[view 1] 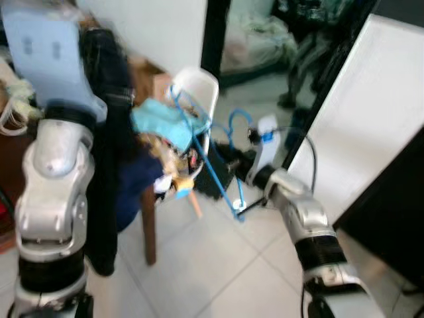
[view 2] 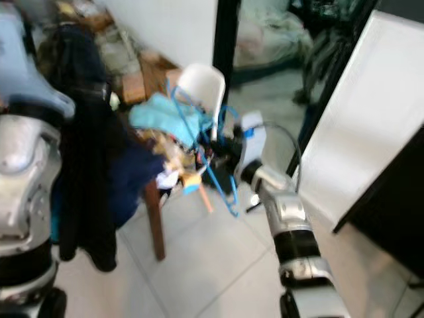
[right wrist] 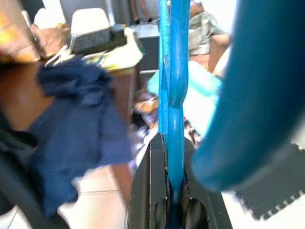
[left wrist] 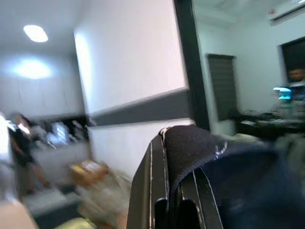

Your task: Hang hanger

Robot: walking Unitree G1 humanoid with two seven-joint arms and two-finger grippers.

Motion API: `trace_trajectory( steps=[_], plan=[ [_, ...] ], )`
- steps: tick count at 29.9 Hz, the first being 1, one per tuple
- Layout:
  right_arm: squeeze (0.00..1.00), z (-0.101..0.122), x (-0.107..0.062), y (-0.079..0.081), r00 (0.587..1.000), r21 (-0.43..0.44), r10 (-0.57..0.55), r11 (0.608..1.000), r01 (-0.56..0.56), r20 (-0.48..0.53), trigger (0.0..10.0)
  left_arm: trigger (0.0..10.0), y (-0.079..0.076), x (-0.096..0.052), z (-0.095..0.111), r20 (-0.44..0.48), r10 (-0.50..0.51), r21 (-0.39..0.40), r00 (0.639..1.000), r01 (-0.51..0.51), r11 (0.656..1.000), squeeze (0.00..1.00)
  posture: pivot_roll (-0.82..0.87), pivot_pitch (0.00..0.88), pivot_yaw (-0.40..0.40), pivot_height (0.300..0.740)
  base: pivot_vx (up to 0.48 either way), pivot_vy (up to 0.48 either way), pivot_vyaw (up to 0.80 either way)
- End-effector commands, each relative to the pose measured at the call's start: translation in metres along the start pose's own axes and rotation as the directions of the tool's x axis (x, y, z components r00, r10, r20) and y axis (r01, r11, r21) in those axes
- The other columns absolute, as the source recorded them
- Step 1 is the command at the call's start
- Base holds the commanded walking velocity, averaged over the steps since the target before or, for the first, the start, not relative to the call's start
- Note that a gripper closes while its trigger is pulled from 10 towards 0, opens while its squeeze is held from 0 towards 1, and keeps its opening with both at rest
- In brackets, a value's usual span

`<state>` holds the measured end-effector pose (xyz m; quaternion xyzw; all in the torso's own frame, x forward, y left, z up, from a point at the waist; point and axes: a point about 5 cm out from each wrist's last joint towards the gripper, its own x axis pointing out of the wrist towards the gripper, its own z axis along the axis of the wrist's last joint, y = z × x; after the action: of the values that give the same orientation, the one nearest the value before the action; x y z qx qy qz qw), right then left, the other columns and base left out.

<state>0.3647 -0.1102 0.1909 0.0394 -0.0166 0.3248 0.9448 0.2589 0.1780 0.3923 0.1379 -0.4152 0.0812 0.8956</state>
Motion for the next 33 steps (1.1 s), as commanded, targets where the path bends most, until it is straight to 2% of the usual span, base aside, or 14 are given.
trace_trajectory(
  steps=[1,5,6,8,11,12,15,23,25,26,28,30,32,33],
  plan=[
    [0.00,0.004,0.008,0.008,1.000,-0.006,0.029,1.000,-0.029,0.007,10.0,10.0,0.013,0.003,0.008,0.033,0.061,0.030,0.998,-0.062,0.998,0.00,0.06,0.042,-0.103,0.740,0.360,0.000,0.00],
    [0.00,0.005,0.009,0.010,1.000,-0.003,0.029,1.000,-0.029,0.008,10.0,10.0,0.023,0.008,0.015,0.057,0.083,0.088,0.995,-0.088,0.992,0.00,0.07,0.043,-0.099,0.740,0.345,0.000,0.00],
    [0.00,0.004,0.009,0.011,1.000,-0.001,0.028,1.000,-0.028,0.008,10.0,10.0,0.031,0.012,0.019,0.078,0.106,0.143,0.991,-0.116,0.983,0.00,0.07,0.043,-0.096,0.740,0.300,0.000,0.00],
    [0.00,0.003,0.007,0.012,1.000,0.003,0.028,1.000,-0.028,0.007,10.0,10.0,0.058,0.019,0.033,0.152,0.194,0.274,0.969,-0.230,0.934,0.00,0.07,0.041,-0.091,0.740,0.135,0.000,0.00],
    [0.00,0.002,0.007,0.012,1.000,0.004,0.028,1.000,-0.028,0.006,10.0,10.0,0.070,0.021,0.038,0.179,0.241,0.312,0.954,-0.287,0.906,0.00,0.07,0.040,-0.088,0.740,0.000,0.000,0.00],
    [0.00,0.001,0.005,0.013,0.999,0.001,0.032,0.999,-0.032,-0.001,10.0,10.0,0.085,0.022,0.040,0.191,0.306,0.347,0.933,-0.356,0.868,0.00,0.08,0.038,-0.084,0.740,0.000,0.000,0.00],
    [0.00,-0.001,0.002,0.011,0.999,-0.016,0.041,0.999,-0.041,-0.017,10.0,10.0,0.117,0.014,0.018,0.140,0.435,0.439,0.890,-0.449,0.778,0.00,0.07,0.037,-0.083,0.740,0.000,0.000,0.00],
    [0.00,0.003,0.000,0.009,0.999,-0.024,0.046,0.999,-0.046,-0.010,10.0,10.0,0.137,0.004,-0.004,0.089,0.480,0.540,0.873,-0.447,0.713,0.00,0.05,0.036,-0.083,0.740,0.000,0.000,0.00],
    [0.00,0.003,0.000,0.009,0.999,-0.024,0.046,0.999,-0.046,-0.010,10.0,10.0,0.137,0.004,-0.004,0.089,0.480,0.540,0.873,-0.447,0.713,0.00,0.05,0.036,-0.083,0.740,0.000,0.000,0.00],
    [0.00,0.004,-0.001,0.008,0.999,-0.026,0.043,0.999,-0.043,-0.008,10.0,10.0,0.155,-0.005,-0.011,0.088,0.541,0.596,0.837,-0.479,0.644,0.00,0.06,0.038,-0.082,0.740,0.000,0.000,0.00],
    [0.00,0.004,-0.001,0.008,0.999,-0.026,0.043,0.999,-0.043,-0.008,10.0,10.0,0.155,-0.005,-0.011,0.088,0.541,0.596,0.837,-0.479,0.644,0.00,0.06,0.038,-0.082,0.740,0.000,0.000,0.00],
    [0.00,0.005,-0.003,0.007,0.999,-0.029,0.040,0.999,-0.040,-0.006,10.0,10.0,0.180,-0.025,-0.029,0.054,0.637,0.658,0.769,-0.507,0.557,0.00,0.06,0.041,-0.084,0.740,0.000,0.000,0.00],
    [0.00,0.005,-0.003,0.008,0.999,-0.030,0.040,0.999,-0.040,-0.006,10.0,10.0,0.187,-0.042,-0.057,-0.031,0.665,0.705,0.747,-0.455,0.544,0.00,0.05,0.050,-0.083,0.740,0.000,0.000,0.00],
    [0.00,0.005,-0.003,0.008,0.999,-0.030,0.040,0.999,-0.040,-0.006,10.0,10.0,0.187,-0.042,-0.057,-0.031,0.665,0.705,0.747,-0.455,0.544,0.00,0.05,0.050,-0.083,0.740,0.000,0.000,0.00]
  ],
)
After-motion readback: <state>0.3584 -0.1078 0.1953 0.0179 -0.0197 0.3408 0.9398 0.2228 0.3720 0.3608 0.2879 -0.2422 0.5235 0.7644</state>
